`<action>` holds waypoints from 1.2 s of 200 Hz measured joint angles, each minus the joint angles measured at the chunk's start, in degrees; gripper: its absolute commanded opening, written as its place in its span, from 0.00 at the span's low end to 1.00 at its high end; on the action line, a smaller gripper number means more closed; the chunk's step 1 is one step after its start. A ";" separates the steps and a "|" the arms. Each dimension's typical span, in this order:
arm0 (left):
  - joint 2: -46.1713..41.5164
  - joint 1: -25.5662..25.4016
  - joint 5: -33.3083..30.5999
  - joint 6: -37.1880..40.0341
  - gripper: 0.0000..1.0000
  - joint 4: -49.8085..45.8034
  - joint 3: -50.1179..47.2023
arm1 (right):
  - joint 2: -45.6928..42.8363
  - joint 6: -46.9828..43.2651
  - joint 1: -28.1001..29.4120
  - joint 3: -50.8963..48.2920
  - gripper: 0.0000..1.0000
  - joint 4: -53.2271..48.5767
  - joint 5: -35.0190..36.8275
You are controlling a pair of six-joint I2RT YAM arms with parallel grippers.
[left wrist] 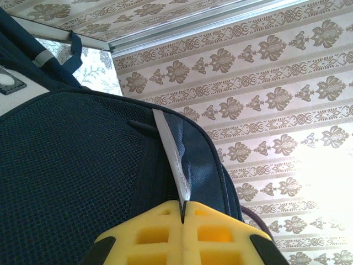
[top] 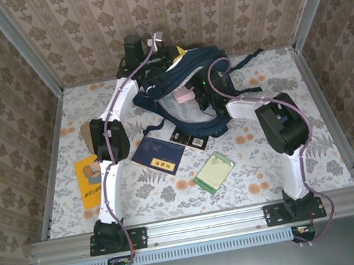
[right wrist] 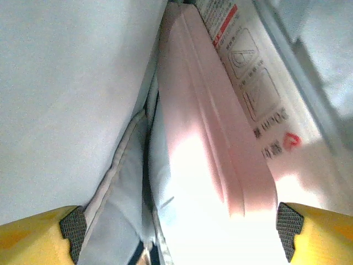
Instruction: Pack the student bag
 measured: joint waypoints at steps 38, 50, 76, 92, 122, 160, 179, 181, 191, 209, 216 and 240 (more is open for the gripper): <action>0.00 0.15 0.02 0.81 0.00 -0.90 0.00 | -11.91 -5.86 -0.17 -9.16 0.91 -1.75 -3.76; 0.00 0.07 0.07 1.99 0.00 -1.81 0.00 | -15.58 -8.72 -0.02 -11.19 0.91 -4.22 -4.44; 0.00 -0.59 -0.17 6.40 0.00 -6.62 0.00 | -25.75 -17.09 1.05 -15.80 0.91 -12.68 -4.63; 0.00 -1.38 -0.83 10.27 0.07 -11.45 0.02 | -33.18 -21.75 2.08 -18.58 0.91 -18.86 -3.37; 0.00 -3.32 -5.11 18.75 0.28 -21.51 0.04 | -46.99 -28.48 3.04 -23.04 0.91 -28.41 0.26; -0.20 -4.07 -10.80 26.51 0.54 -31.50 0.00 | -55.52 -32.87 3.02 -26.10 0.91 -35.98 3.10; -2.67 -3.72 -15.50 30.21 0.60 -36.52 -2.12 | -57.07 -34.16 3.02 -26.99 0.91 -38.36 3.72; -3.23 -3.58 -16.26 30.93 0.61 -37.16 -2.58 | -57.16 -34.27 3.02 -27.02 0.91 -38.51 3.76; -6.40 -3.17 -20.06 32.72 0.65 -39.74 -5.18 | -57.59 -34.95 3.04 -27.23 0.90 -39.52 3.82; -14.80 -1.36 -28.65 35.80 0.69 -42.73 -12.24 | -57.70 -36.04 3.04 -27.28 0.90 -40.87 3.82; -18.80 -0.09 -31.91 36.54 0.72 -42.84 -16.02 | -57.68 -36.48 3.10 -27.30 0.90 -41.24 3.85; -31.74 7.82 -41.33 37.05 0.78 -42.80 -27.63 | -57.46 -37.64 3.91 -27.30 0.90 -42.29 4.04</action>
